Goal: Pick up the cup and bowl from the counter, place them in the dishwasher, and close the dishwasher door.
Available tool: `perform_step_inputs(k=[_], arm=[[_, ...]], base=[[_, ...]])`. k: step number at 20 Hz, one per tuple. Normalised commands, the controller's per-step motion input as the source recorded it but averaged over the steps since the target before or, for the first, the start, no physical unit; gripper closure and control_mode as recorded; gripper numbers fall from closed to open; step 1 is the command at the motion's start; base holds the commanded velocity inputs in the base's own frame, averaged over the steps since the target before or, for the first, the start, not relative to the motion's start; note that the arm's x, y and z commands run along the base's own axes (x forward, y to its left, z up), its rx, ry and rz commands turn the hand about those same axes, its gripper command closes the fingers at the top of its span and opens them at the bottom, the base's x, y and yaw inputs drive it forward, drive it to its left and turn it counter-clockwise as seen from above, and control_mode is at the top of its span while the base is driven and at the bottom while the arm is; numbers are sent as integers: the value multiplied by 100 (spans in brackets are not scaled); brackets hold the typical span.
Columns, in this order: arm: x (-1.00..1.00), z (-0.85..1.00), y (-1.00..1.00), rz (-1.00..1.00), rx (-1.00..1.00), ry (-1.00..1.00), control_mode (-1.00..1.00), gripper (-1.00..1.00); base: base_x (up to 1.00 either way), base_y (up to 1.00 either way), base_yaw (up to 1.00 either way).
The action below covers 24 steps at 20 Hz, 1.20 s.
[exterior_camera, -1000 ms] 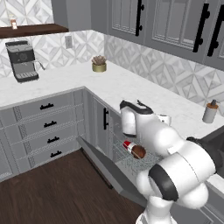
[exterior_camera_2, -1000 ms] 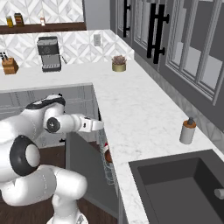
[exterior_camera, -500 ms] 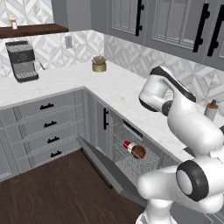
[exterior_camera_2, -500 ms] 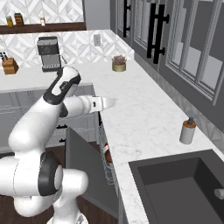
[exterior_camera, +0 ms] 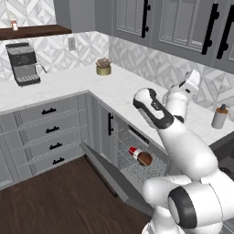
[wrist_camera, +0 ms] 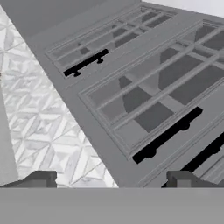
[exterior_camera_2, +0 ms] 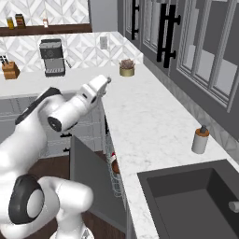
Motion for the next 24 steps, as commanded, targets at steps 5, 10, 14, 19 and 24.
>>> perform_step_inputs(k=[5, 10, 14, 19, 24], arm=[[-21, 82, 31, -9, -64, 48, -100, -100], [-31, 51, 62, 1, -34, 98, -100, -100], [-42, 74, 76, 2, -18, 95, -100, -100], [-6, 7, 80, 8, -13, 96, -100, -100], [0, -100, 98, 10, -35, 61, -100, -100]], base=[[0, 0, 0], [0, 0, 0], [0, 0, 0], [0, 0, 0], [0, 0, 0]])
